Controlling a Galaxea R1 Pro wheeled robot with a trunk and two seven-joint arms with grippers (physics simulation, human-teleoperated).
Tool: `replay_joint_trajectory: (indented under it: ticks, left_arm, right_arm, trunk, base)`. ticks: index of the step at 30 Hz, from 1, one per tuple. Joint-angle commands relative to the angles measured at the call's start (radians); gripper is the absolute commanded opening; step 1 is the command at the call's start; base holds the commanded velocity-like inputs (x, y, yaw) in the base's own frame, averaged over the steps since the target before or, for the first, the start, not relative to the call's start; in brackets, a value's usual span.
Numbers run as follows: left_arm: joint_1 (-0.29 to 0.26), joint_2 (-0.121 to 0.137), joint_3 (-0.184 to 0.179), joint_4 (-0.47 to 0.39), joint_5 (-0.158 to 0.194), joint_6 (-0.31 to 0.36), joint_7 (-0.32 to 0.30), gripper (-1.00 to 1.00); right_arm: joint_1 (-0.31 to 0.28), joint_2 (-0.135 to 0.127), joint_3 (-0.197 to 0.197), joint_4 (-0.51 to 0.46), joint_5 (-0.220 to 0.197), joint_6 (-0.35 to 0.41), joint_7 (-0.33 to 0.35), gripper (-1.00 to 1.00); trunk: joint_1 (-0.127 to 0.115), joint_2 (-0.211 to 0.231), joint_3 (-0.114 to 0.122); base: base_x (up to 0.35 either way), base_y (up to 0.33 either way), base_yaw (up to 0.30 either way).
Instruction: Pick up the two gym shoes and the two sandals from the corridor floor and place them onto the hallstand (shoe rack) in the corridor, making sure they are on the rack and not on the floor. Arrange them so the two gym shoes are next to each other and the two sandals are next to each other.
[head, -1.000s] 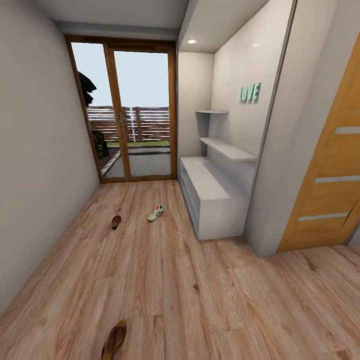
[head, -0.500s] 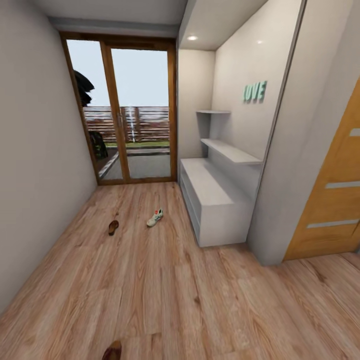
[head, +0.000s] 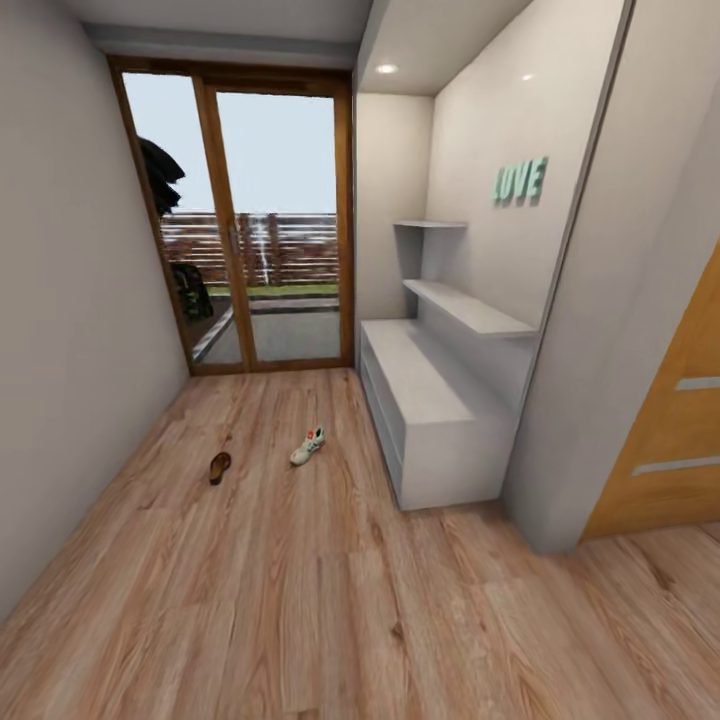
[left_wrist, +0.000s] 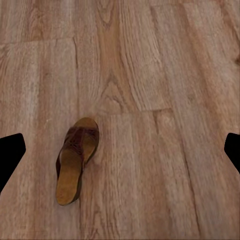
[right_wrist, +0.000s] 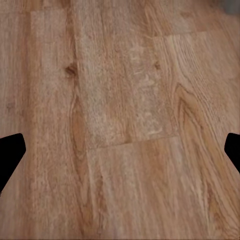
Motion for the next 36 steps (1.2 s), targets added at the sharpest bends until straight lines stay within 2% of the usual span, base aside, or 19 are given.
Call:
replay_joint_trajectory:
  ticks: [1,16,36]
  left_arm:
    - [-0.001,0.0,0.002,0.001,0.001,-0.003,-0.002,1.0]
    - [-0.001,0.0,0.001,0.001,0.001,-0.003,-0.002,1.0]
    - [-0.001,0.0,0.002,0.001,0.001,-0.003,-0.002,1.0]
  right_arm:
    - [-0.001,0.0,-0.001,0.001,-0.003,-0.003,0.001,1.0]
    - [0.0,0.001,0.0,0.001,-0.003,-0.003,0.001,1.0]
    - [-0.001,0.002,0.0,0.001,-0.003,-0.003,0.001,1.0]
  trunk:
    - [0.0,0.0,-0.001]
    - [0.0,0.0,-0.001]
    - [0.0,0.0,-0.001]
  base:
    - [0.283,0.0,0.0]
    - [0.283,-0.014,0.0]
    - [0.283,-0.127,0.0]
